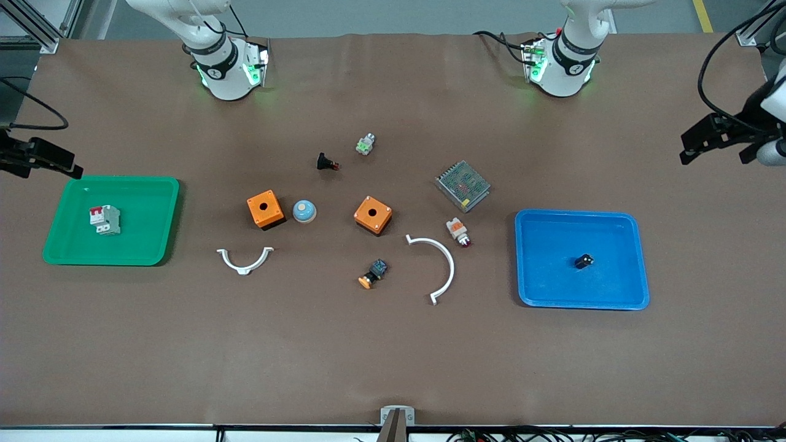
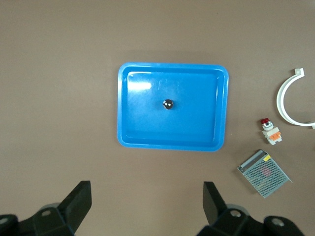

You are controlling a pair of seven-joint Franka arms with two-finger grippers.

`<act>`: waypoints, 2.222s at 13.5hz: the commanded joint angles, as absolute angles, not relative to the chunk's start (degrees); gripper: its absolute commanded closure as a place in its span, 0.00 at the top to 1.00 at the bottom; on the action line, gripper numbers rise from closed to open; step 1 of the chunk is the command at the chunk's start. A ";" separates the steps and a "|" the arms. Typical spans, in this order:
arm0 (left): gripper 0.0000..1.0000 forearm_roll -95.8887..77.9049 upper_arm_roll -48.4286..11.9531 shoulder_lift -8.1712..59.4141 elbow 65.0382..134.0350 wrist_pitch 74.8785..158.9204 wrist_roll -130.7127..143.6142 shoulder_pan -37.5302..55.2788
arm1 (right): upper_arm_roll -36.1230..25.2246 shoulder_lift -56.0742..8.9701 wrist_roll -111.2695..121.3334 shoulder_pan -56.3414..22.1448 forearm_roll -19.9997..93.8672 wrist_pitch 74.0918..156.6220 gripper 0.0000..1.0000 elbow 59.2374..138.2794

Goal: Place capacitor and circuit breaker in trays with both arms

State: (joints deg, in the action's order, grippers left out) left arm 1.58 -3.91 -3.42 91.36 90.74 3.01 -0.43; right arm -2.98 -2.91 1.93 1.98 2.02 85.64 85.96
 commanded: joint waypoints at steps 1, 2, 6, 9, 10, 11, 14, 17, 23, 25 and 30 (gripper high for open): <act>1.00 1.85 -3.96 -6.76 94.66 90.62 4.83 0.70 | -3.25 3.24 1.14 1.41 1.32 91.29 1.00 95.07; 1.00 1.76 -4.04 -6.85 94.75 90.62 5.27 0.88 | -3.34 3.08 1.14 1.49 1.67 91.58 1.00 95.01; 1.00 1.58 -4.22 -6.68 94.83 90.79 6.51 2.11 | -3.52 2.99 5.18 1.58 1.85 91.85 1.00 93.52; 1.00 0.26 -4.22 -6.68 94.83 90.62 5.45 1.93 | -3.52 3.08 5.01 1.58 1.32 91.93 1.00 93.87; 1.00 0.26 -4.31 -6.77 94.83 90.53 5.45 1.93 | -3.52 3.08 5.01 1.50 1.14 91.85 1.00 93.87; 1.00 0.26 -4.31 -6.77 94.92 90.53 5.45 1.93 | -3.52 3.08 5.01 1.49 1.14 91.76 1.00 93.87; 1.00 0.26 -4.31 -6.94 94.75 89.83 5.36 1.93 | -3.60 2.99 4.92 1.84 2.02 92.02 1.00 93.61; 1.00 0.26 -4.22 -6.51 93.61 88.59 5.27 1.85 | -3.78 2.99 5.44 1.93 2.64 92.02 1.00 93.43; 1.00 0.70 -4.13 -4.40 90.97 88.59 5.45 1.93 | -3.96 2.90 5.71 2.29 2.55 91.76 1.00 91.76; 1.00 0.70 -4.13 -3.87 90.27 88.59 5.54 1.85 | -3.87 2.81 5.80 2.20 2.55 91.58 1.00 91.93; 1.00 0.53 -4.22 -3.34 89.91 88.59 5.62 2.37 | -3.87 2.72 5.80 2.11 2.55 91.58 1.00 92.02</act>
State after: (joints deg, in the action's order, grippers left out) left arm 0.97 -4.15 -4.04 91.59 89.72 5.85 2.13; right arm -3.92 2.03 5.13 1.99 2.07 91.77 91.69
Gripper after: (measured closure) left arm 0.000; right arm 0.000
